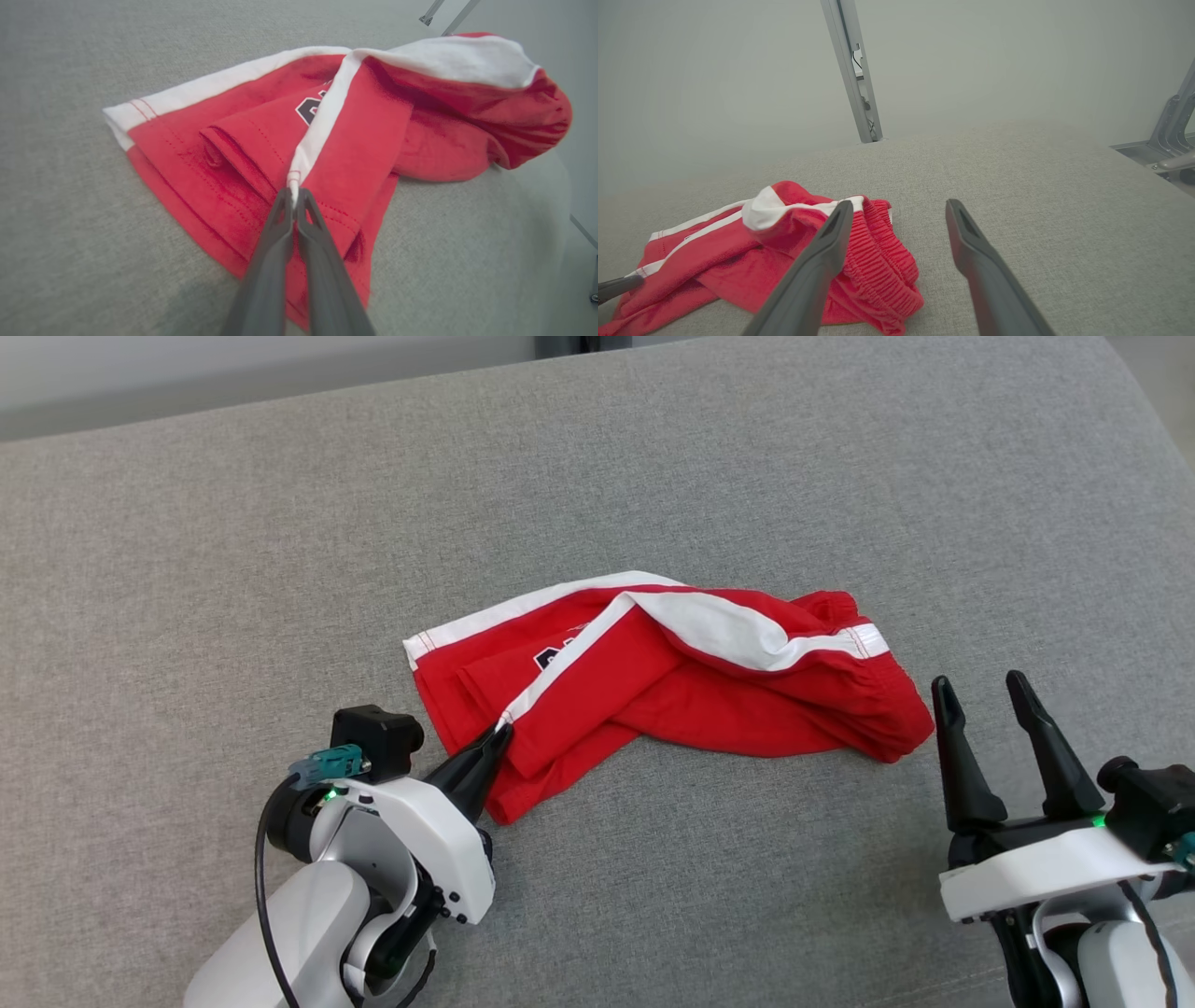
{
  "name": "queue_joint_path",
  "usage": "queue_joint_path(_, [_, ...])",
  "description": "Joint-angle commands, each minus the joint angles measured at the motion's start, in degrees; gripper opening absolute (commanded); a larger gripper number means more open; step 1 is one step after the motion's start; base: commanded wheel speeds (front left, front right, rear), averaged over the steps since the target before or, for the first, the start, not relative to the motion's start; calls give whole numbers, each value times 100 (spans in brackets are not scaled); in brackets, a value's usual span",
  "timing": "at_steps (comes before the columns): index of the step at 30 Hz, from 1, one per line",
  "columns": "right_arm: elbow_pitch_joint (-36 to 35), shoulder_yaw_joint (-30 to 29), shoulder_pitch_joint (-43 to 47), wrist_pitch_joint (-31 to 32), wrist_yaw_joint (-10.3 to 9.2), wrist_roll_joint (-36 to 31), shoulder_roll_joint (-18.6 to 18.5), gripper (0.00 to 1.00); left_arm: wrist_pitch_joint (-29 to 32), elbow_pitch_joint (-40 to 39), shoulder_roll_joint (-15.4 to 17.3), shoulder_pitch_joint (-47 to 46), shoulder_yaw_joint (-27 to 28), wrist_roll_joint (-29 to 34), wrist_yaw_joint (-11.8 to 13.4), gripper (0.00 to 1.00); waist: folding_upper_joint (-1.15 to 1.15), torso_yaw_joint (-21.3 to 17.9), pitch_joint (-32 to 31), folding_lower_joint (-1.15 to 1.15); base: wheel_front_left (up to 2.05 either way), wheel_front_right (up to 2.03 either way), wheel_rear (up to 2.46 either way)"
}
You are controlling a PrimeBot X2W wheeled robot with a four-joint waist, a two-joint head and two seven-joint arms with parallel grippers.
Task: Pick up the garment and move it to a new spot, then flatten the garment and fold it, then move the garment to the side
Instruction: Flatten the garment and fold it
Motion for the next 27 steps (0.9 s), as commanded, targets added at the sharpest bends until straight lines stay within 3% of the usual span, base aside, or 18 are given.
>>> queue_joint_path(1, [0, -34, -85, -8, -4, 27, -16, 100, -37, -19, 34, -119, -3, 64, -22, 0, 0, 3, -9, 0, 0, 0, 0])
queue_joint_path(12, [117, 455, -609, 669, -4, 288, -725, 100, -121, -464, 75, -68, -124, 253, 123, 0, 0, 158, -53, 0, 0, 0, 0])
queue_joint_path(23, [766, 1112, -1080, 1192, -4, 762, -1084, 100, -83, -652, 76, -16, -252, 319, 194, 0, 0, 318, -19, 0, 0, 0, 0])
queue_joint_path(24, [792, 1134, -1094, 1204, -3, 801, -1100, 82, -85, -656, 78, -20, -256, 322, 197, 0, 0, 325, -16, 0, 0, 0, 0])
queue_joint_path(25, [809, 1174, -1113, 1226, -3, 845, -1114, 47, -94, -661, 78, -24, -259, 327, 203, 0, 0, 331, -11, 0, 0, 0, 0])
queue_joint_path(26, [820, 1215, -1127, 1242, -3, 881, -1139, 29, -110, -668, 80, -27, -260, 333, 211, 0, 0, 336, -8, 0, 0, 0, 0])
queue_joint_path(27, [817, 1250, -1140, 1231, -3, 930, -1161, 0, -146, -682, 84, -29, -253, 345, 219, 0, 0, 338, -5, 0, 0, 0, 0])
